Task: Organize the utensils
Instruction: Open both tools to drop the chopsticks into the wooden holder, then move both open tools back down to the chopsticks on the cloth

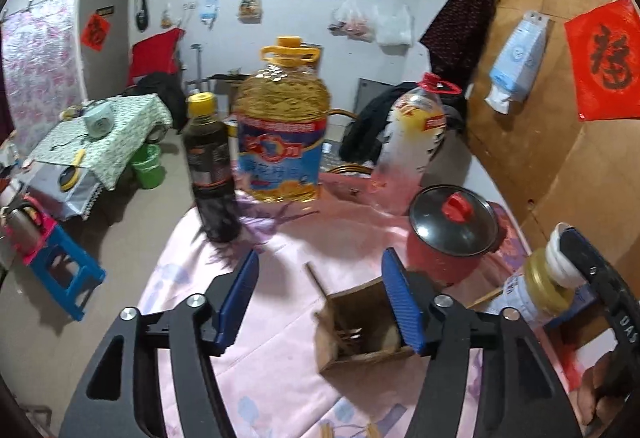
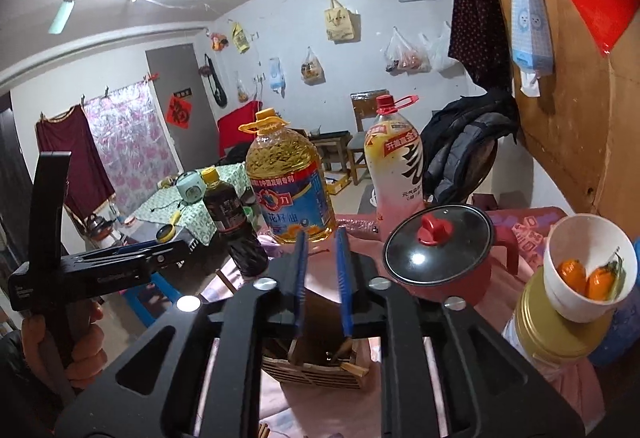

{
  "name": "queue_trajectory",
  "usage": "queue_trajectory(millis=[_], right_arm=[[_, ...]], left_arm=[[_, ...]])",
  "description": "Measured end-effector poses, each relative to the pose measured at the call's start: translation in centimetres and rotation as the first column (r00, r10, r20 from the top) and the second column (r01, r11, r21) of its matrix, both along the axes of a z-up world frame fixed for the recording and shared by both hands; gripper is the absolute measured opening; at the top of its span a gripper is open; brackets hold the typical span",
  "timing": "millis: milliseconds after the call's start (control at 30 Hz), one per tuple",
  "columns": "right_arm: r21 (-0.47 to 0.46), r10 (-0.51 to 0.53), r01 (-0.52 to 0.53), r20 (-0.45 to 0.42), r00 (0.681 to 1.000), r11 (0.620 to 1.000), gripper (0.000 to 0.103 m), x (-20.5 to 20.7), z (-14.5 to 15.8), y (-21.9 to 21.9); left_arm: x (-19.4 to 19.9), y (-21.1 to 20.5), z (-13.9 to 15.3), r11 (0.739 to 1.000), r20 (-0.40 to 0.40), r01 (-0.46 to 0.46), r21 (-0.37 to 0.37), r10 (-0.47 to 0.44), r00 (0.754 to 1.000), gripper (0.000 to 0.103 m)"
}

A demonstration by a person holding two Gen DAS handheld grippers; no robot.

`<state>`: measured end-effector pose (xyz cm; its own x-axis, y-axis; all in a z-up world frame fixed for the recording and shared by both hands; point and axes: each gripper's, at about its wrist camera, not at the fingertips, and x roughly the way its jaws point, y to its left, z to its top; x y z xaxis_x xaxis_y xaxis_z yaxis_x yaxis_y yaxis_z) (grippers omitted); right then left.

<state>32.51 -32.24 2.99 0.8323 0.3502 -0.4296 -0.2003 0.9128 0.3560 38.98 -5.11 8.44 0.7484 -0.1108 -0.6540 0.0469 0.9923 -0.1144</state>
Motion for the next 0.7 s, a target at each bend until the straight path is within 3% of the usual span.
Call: queue_trajectory(millis=[167, 300, 400, 500, 700], right_arm=[[-0.001, 0.003, -0.003, -0.011, 1.000, 1.000, 0.031, -1.9, -0.6, 0.0], [0.015, -0.036, 0.037, -0.022, 0.999, 0.999, 0.031, -5.1, 0.1, -0.4], [0.009, -0.099, 0.099, -0.004, 0.995, 0.995, 0.043, -8.6, 0.9, -0.4], [0.003, -0.142, 0.142, -0.001, 0.990, 0.990, 0.046, -11.9, 1.4, 0.0], [0.030, -0.233, 0.233, 0.003, 0.972, 0.972, 0.064, -18.7, 1.8, 1.5]], left_arm=[[-3.2, 1.5, -1.4, 0.998, -0.045, -0.060, 0.035, 0.062, 0.997, 0.071], [-6.3, 2.9, -2.1, 0.998, -0.068, -0.068, 0.011, 0.069, 0.995, 0.075], [-8.9, 3.6, -2.2, 0.997, -0.045, -0.063, 0.037, 0.065, 0.997, 0.079], [-12.3, 4.5, -2.5, 0.996, -0.034, -0.042, 0.074, 0.045, 0.998, 0.080], [-18.2, 7.1, -3.5, 0.997, -0.041, -0.030, 0.077, 0.033, 0.999, 0.087]])
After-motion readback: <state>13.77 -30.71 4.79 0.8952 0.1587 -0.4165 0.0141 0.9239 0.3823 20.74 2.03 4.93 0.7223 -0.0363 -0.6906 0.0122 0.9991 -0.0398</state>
